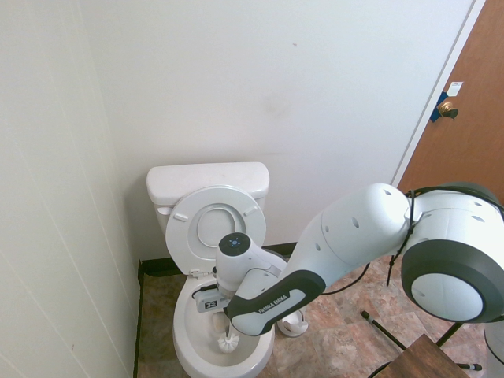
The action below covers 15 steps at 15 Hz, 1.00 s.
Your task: Clean the toilet
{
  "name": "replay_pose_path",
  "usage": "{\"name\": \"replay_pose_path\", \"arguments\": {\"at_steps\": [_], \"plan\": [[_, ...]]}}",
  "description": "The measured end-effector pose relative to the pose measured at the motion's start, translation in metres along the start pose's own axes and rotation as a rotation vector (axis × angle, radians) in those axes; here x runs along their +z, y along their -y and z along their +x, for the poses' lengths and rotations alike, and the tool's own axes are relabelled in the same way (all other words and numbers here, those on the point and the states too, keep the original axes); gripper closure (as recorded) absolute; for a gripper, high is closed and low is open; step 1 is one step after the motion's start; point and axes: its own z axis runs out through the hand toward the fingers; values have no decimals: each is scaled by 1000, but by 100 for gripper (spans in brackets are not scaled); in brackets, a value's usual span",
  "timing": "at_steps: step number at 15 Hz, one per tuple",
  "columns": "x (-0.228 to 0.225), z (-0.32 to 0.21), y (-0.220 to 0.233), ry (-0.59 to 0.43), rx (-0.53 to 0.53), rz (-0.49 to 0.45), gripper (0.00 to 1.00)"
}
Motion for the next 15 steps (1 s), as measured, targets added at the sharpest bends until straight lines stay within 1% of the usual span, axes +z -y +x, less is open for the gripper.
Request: {"name": "replay_pose_path", "arguments": {"at_steps": [6, 11, 15], "plan": [[4, 75, -7, -10, 98, 12, 100], [16, 112, 29, -30, 152, 54, 100], [26, 113, 58, -50, 148, 73, 100]]}}
